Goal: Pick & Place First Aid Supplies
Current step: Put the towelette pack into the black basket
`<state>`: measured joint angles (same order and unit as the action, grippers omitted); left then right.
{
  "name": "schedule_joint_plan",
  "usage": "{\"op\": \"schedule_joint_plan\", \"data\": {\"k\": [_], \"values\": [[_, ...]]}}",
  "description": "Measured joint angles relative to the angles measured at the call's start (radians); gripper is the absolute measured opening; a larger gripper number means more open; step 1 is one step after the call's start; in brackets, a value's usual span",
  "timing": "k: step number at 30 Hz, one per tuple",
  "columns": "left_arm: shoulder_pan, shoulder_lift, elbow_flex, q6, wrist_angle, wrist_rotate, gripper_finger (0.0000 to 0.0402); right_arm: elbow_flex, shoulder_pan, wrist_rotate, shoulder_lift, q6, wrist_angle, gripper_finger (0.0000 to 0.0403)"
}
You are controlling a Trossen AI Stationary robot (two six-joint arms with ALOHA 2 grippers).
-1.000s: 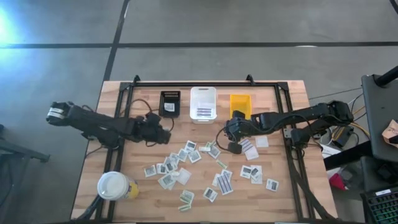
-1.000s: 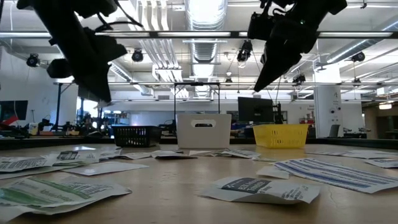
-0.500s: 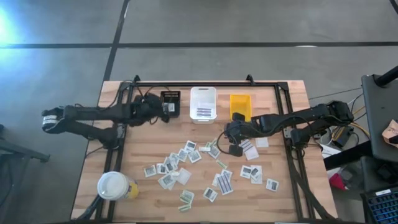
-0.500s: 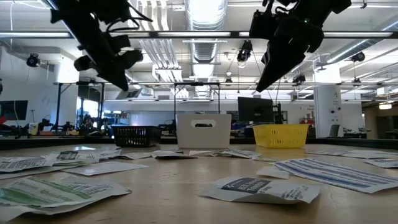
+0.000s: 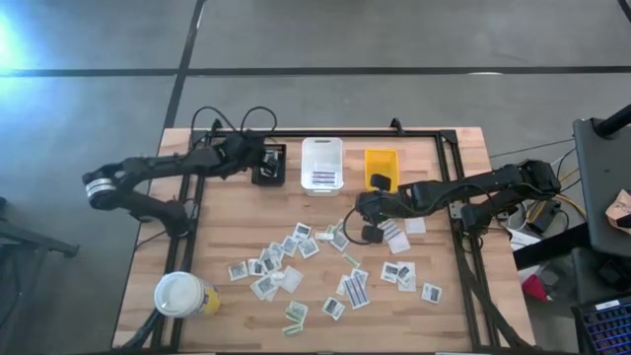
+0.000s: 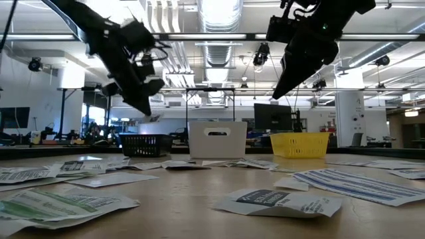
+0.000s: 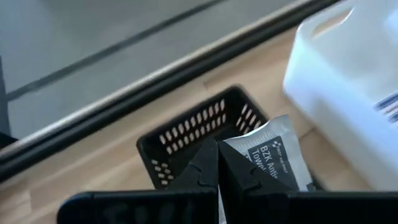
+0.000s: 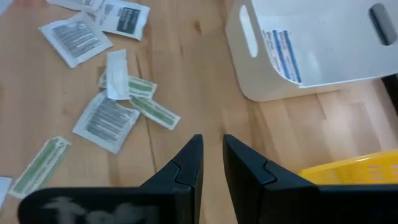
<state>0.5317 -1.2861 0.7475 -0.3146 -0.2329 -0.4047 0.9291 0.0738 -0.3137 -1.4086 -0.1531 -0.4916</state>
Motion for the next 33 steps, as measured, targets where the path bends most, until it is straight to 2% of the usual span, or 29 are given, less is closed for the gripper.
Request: {"op": "schedule_joint_plan", "data": {"k": [11,22,33], "values": [[0.003,-0.115,0.0,-0.083,-0.006,0.004,0.0,0.0,-0.007,-0.004,0.0,0.019,-0.002,0.0056],[0.002,-0.134,0.0,-0.17,-0.057,0.054,0.0001,0.0,-0.006,-0.002,0.0,-0.134,-0.116,0.0056],[0.003,-0.134,0.0,-0.177,-0.059,0.053,0.0039,0.0,-0.006,-0.002,0.0,-0.23,-0.264,0.0056]]}}
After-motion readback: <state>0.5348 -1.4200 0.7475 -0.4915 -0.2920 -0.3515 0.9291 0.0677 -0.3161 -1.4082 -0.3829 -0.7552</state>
